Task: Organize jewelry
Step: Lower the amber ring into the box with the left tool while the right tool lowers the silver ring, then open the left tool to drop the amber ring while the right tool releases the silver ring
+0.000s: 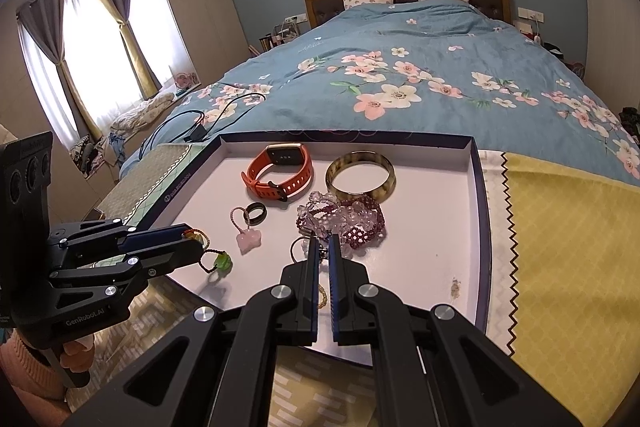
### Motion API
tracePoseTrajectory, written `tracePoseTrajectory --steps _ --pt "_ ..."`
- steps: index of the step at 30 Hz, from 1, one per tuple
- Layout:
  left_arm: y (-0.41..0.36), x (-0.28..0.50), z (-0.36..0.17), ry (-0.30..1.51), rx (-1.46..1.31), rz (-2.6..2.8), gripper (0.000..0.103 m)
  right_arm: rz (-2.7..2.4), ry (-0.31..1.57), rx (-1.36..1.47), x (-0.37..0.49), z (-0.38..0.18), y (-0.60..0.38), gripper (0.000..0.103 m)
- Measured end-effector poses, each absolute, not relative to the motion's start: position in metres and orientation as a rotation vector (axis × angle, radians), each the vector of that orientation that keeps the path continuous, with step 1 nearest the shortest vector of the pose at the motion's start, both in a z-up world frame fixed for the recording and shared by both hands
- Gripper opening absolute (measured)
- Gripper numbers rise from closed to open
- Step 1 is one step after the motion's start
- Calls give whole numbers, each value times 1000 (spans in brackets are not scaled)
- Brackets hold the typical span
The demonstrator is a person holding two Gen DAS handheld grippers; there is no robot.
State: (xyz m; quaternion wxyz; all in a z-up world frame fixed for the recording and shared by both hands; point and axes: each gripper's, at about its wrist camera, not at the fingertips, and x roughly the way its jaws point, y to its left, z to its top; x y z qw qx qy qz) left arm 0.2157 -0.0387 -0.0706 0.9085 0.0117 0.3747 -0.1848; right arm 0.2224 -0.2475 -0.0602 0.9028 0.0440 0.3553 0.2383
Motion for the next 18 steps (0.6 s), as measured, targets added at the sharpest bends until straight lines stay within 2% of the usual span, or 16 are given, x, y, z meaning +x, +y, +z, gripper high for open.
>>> tracePoseTrajectory --steps 18 --pt "-41 221 -77 794 23 -372 20 485 758 90 226 -67 -247 3"
